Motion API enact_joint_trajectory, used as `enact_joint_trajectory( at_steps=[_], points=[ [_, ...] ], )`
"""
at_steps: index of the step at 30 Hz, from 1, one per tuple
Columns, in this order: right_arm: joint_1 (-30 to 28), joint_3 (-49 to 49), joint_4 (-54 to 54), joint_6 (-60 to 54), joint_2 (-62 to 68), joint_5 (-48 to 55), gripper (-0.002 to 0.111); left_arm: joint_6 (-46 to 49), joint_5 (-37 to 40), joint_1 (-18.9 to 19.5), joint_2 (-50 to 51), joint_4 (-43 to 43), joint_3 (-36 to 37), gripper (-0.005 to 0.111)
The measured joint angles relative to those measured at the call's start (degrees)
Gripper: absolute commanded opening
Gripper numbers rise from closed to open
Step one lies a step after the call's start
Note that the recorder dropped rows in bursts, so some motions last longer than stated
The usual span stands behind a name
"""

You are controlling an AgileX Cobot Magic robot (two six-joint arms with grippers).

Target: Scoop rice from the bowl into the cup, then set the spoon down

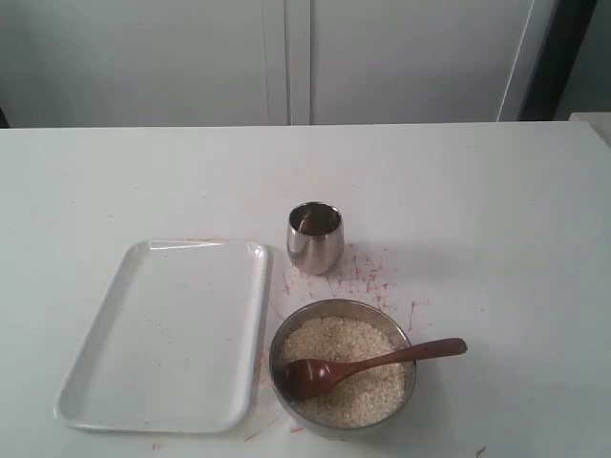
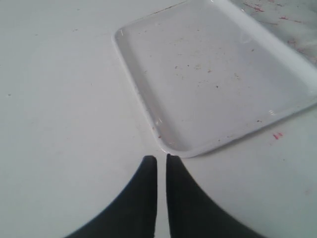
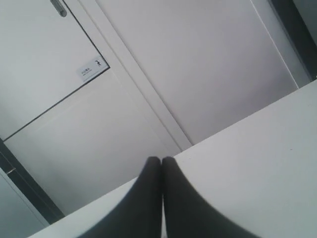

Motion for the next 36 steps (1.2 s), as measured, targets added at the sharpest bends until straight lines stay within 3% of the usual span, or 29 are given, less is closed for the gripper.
enact_joint_trajectory(
  at_steps=[11, 16, 22, 27, 30, 36],
  points=[
    [0.0, -0.98, 1.13, 3.25, -0.08, -2.45, 0.0, 0.0, 0.0, 0.0, 0.0, 0.0, 0.0, 0.014],
    [0.54, -8.72, -4.55, 1.69, -0.12, -1.64, 0.0, 0.0, 0.0, 0.0, 0.0, 0.0, 0.0, 0.014],
    [0.9, -22.53, -8.79, -3.99, -0.3, 6.34, 0.0, 0.0, 0.0, 0.0, 0.0, 0.0, 0.0, 0.014],
    [5.95, -40.81, -9.14, -17.0, 6.03, 21.63, 0.0, 0.0, 0.0, 0.0, 0.0, 0.0, 0.0, 0.014],
    [10.47, -55.45, -7.78, -25.1, 15.79, 37.0, 0.0, 0.0, 0.0, 0.0, 0.0, 0.0, 0.0, 0.014],
    [18.14, -76.04, -2.67, -38.78, 33.83, 57.15, 0.0, 0.0, 0.0, 0.0, 0.0, 0.0, 0.0, 0.014]
  ],
)
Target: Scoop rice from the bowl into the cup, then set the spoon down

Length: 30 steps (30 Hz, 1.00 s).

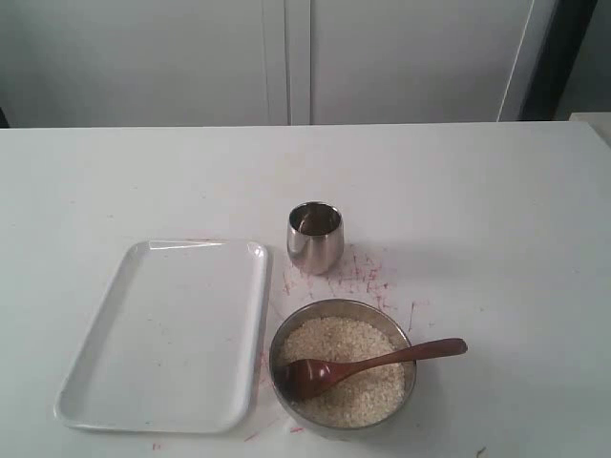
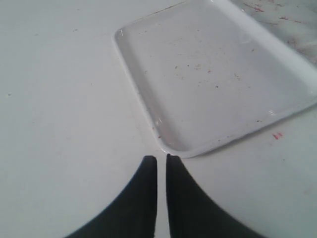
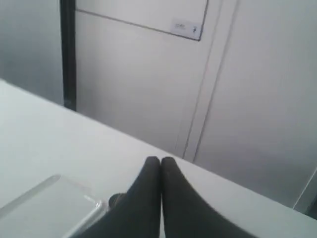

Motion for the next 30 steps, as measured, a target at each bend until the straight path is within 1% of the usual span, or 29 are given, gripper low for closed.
enact_joint_trajectory(
  at_steps=[2, 4, 6, 9, 16, 21, 27, 30],
  points=[
    [2.43, -4.6, 2.36, -5.2, 5.94, 6.16, 0.0, 0.0, 0.0, 0.0, 0.0, 0.0, 0.0, 0.014],
    [4.54, -6.09, 5.15, -11.49, 10.76, 11.63, 0.0, 0.0, 0.0, 0.0, 0.0, 0.0, 0.0, 0.014],
    [6.83, -6.33, 6.88, -16.72, 15.15, 14.33, 0.0, 0.0, 0.0, 0.0, 0.0, 0.0, 0.0, 0.014],
    [9.24, -6.33, 6.93, -19.65, 20.04, 15.27, 0.0, 0.0, 0.0, 0.0, 0.0, 0.0, 0.0, 0.014],
    [12.71, -6.33, -0.31, -22.06, 28.84, 15.37, 0.0, 0.0, 0.0, 0.0, 0.0, 0.0, 0.0, 0.014],
    [15.37, -6.33, -3.24, -26.75, 35.71, 15.37, 0.0, 0.0, 0.0, 0.0, 0.0, 0.0, 0.0, 0.014],
    [16.46, -6.33, -4.09, -29.06, 43.06, 15.37, 0.0, 0.0, 0.0, 0.0, 0.0, 0.0, 0.0, 0.014],
    [16.67, -6.33, -6.94, -29.14, 45.23, 15.37, 0.0, 0.0, 0.0, 0.0, 0.0, 0.0, 0.0, 0.014]
  ],
)
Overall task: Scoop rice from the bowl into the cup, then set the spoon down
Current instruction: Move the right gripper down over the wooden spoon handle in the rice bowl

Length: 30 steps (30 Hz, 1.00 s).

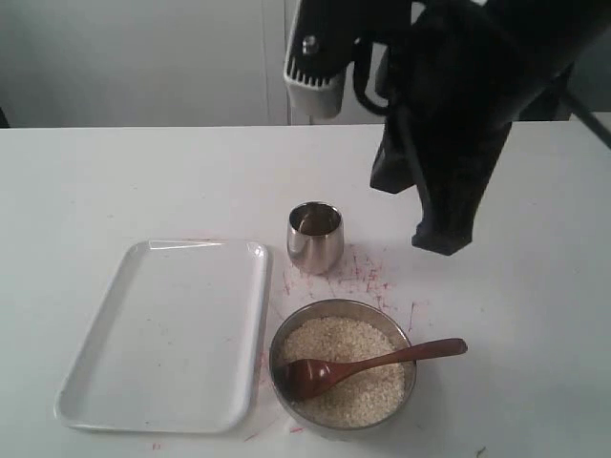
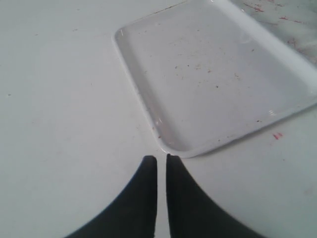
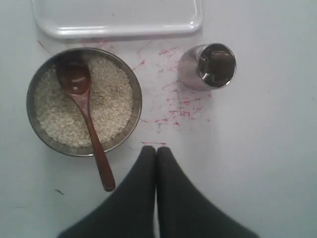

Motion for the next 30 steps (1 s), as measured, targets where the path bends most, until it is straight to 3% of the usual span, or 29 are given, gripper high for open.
enact_joint_trajectory(
  at_steps=[17, 30],
  points=[
    [0.0, 22.13, -11.39, -4.91, -1.52, -0.24, 0.0, 0.0, 0.0, 0.0, 0.0, 0.0, 0.0, 0.014],
    [0.0, 25.84, -4.89, -8.92, -1.9, -2.96, 0.0, 0.0, 0.0, 0.0, 0.0, 0.0, 0.0, 0.014]
  ],
)
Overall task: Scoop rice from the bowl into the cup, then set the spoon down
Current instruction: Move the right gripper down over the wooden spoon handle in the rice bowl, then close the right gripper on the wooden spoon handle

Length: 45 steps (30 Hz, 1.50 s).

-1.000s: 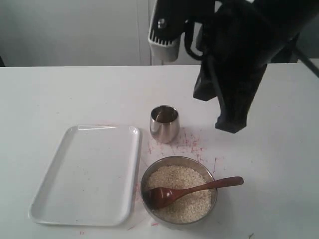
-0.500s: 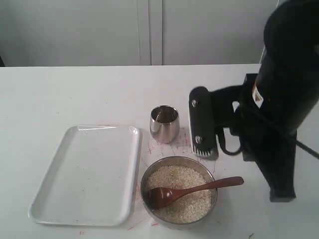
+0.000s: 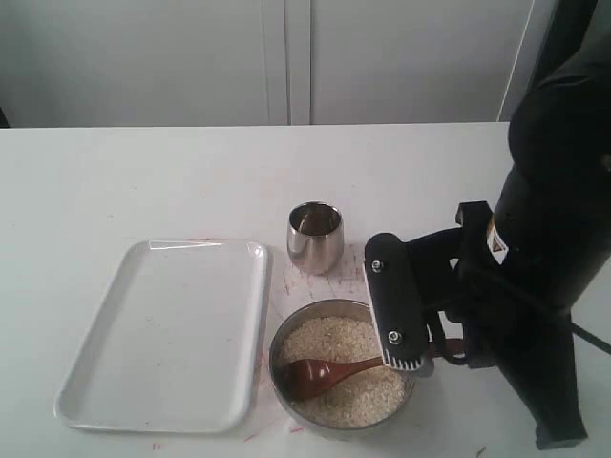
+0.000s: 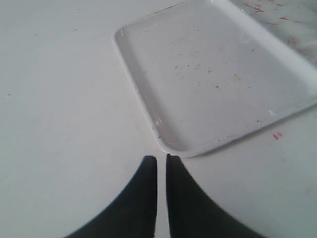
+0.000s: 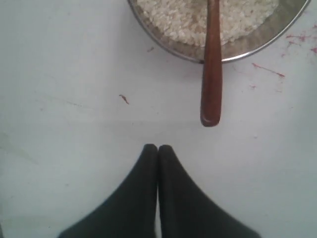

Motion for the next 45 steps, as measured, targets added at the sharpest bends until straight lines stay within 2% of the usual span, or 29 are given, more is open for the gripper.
enact_joint_trajectory(
  at_steps=[4, 6, 8, 10, 14, 17, 45],
  points=[
    [0.0, 0.0, 0.26, 0.0, 0.0, -3.1, 0.011, 0.0, 0.0, 0.0, 0.0, 0.0, 0.0, 0.014],
    [0.0, 0.0, 0.4, -0.97, 0.56, -3.77, 0.031, 0.0, 0.0, 0.0, 0.0, 0.0, 0.0, 0.014],
    [0.0, 0.0, 0.4, -3.82, 2.37, -3.52, 0.041, 0.0, 0.0, 0.0, 0.0, 0.0, 0.0, 0.014],
    [0.0, 0.0, 0.27, -5.98, 4.25, -3.32, 0.046, 0.0, 0.0, 0.0, 0.0, 0.0, 0.0, 0.014],
    [0.0, 0.0, -1.62, -7.39, 6.47, -5.32, 0.048, 0.0, 0.0, 0.0, 0.0, 0.0, 0.0, 0.014],
    [0.0, 0.0, -2.08, -7.5, 7.35, -8.59, 0.059, 0.0, 0.0, 0.0, 0.0, 0.0, 0.0, 0.014],
    [0.0, 0.0, -5.9, -3.4, 14.61, -13.78, 0.058, 0.0, 0.0, 0.0, 0.0, 0.0, 0.0, 0.014]
  ],
)
